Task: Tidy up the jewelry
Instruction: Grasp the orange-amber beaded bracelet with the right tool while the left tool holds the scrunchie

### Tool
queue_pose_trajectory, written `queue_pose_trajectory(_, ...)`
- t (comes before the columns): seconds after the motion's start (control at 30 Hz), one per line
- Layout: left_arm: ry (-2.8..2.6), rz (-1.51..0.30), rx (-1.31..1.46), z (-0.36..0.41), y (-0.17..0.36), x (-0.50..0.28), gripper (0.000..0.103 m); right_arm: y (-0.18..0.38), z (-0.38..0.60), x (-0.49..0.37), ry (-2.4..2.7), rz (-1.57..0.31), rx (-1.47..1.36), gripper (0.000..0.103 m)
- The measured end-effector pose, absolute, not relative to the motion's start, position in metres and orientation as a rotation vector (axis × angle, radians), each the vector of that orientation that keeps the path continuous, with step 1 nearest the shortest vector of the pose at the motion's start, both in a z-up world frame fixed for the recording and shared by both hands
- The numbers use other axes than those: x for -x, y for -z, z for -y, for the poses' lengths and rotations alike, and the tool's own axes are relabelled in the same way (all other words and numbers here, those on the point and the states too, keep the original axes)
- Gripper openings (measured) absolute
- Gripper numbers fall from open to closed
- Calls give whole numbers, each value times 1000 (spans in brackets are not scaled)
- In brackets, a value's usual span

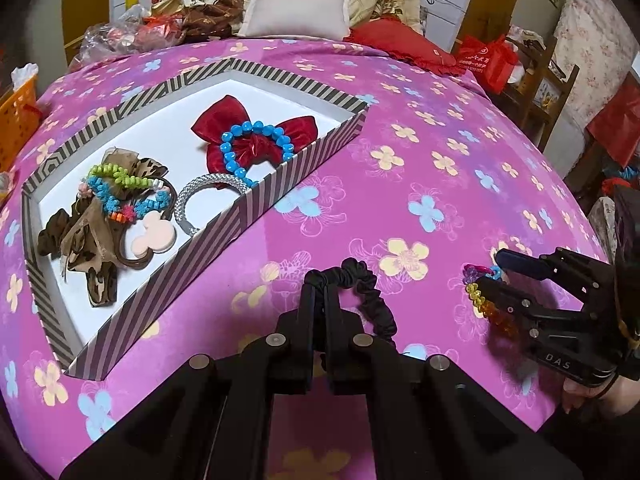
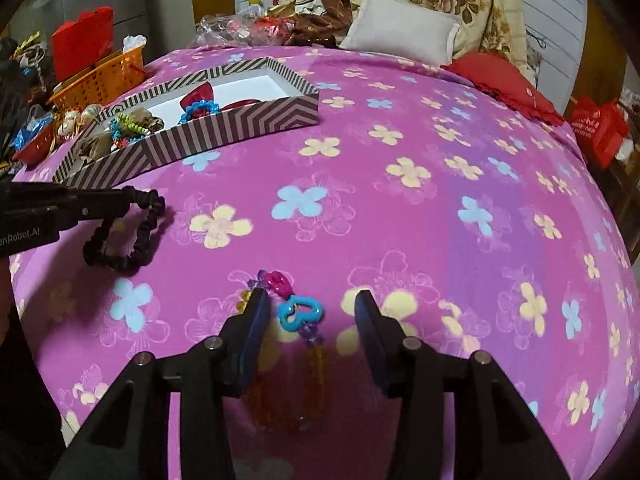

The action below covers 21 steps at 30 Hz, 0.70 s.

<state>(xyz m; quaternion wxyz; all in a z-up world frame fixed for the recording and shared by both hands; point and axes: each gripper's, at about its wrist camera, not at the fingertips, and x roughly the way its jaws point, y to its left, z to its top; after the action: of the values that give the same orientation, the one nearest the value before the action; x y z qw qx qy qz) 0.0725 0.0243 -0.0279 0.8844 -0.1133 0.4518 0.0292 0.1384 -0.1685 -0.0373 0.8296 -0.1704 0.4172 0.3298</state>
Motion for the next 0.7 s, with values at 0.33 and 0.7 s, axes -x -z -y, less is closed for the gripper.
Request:
queue_pose_trajectory(0.33, -54, -922, 241, -25, 24, -71, 0, 32, 170, -132, -691, -859, 329, 23)
queue_pose_trajectory(0.7, -37, -876, 247, -23, 13, -69, 0, -15, 199, -127, -760, -767, 36, 23)
